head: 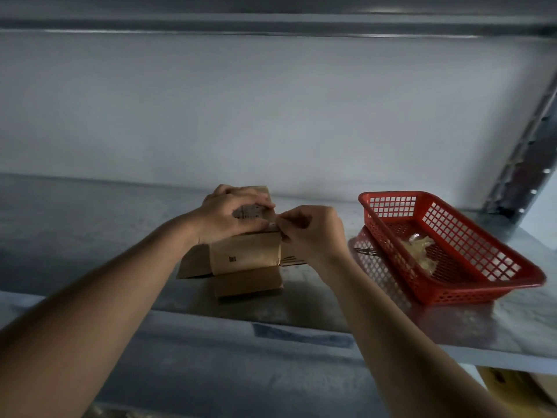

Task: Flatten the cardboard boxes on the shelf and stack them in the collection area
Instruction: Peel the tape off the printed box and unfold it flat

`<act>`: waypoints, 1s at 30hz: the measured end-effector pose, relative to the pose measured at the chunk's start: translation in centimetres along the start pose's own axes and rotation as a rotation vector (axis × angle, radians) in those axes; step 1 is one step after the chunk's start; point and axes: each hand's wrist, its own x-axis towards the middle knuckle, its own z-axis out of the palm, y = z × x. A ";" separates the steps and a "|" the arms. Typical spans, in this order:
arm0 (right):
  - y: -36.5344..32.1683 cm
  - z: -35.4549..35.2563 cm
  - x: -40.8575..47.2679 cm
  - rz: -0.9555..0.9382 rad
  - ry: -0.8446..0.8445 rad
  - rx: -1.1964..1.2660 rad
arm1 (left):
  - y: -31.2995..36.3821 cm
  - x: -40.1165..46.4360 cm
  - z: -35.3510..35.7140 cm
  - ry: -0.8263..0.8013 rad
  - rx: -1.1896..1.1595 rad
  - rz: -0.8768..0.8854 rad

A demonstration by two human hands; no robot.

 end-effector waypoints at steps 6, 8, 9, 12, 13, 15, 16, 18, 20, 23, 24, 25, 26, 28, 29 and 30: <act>0.6 0.8 -1.0 0.234 0.122 0.303 | 0.1 -0.1 0.1 0.009 -0.003 0.020; 0.5 0.9 -1.6 0.260 0.162 0.375 | 0.4 -0.2 0.1 0.017 -0.010 0.010; 0.4 1.1 -2.0 0.265 0.190 0.398 | 0.5 -0.3 0.1 0.018 -0.012 0.007; -0.2 0.7 -2.7 0.223 0.314 0.357 | 0.8 -0.5 0.2 0.019 -0.003 -0.008; -0.3 0.3 -2.7 0.179 0.343 0.305 | 0.9 -0.5 0.2 0.021 -0.002 -0.018; -0.9 -0.8 -2.6 0.084 0.325 0.198 | 1.2 -0.6 0.3 0.031 0.002 -0.042; -1.2 -1.3 -2.6 0.044 0.297 0.137 | 1.5 -0.5 0.5 0.037 0.011 -0.050; -1.9 -2.3 -2.8 -0.023 0.260 -0.002 | 2.3 -0.2 1.0 0.047 0.037 -0.050; -2.3 -3.2 -2.8 -0.063 0.243 -0.091 | 3.6 0.2 2.0 0.061 0.044 -0.036; -2.5 -5.1 -2.8 -0.104 0.219 -0.222 | 5.7 0.5 3.3 0.089 0.008 -0.025; -2.4 -6.0 -2.8 -0.109 0.221 -0.258 | 6.4 0.6 3.6 0.091 0.005 -0.020; -2.3 -6.9 -2.7 -0.117 0.232 -0.285 | 7.2 0.7 4.0 0.091 0.008 -0.015; -2.2 -7.9 -2.7 -0.129 0.245 -0.311 | 7.9 0.7 4.4 0.093 0.012 -0.013; -2.0 -10.0 -2.6 -0.154 0.260 -0.387 | 9.5 0.8 5.0 0.093 0.018 -0.027; -1.9 -11.1 -2.5 -0.157 0.261 -0.429 | 10.3 0.9 5.4 0.088 0.023 -0.036; -1.8 -12.1 -2.5 -0.153 0.263 -0.468 | 11.0 1.0 5.7 0.081 0.034 -0.038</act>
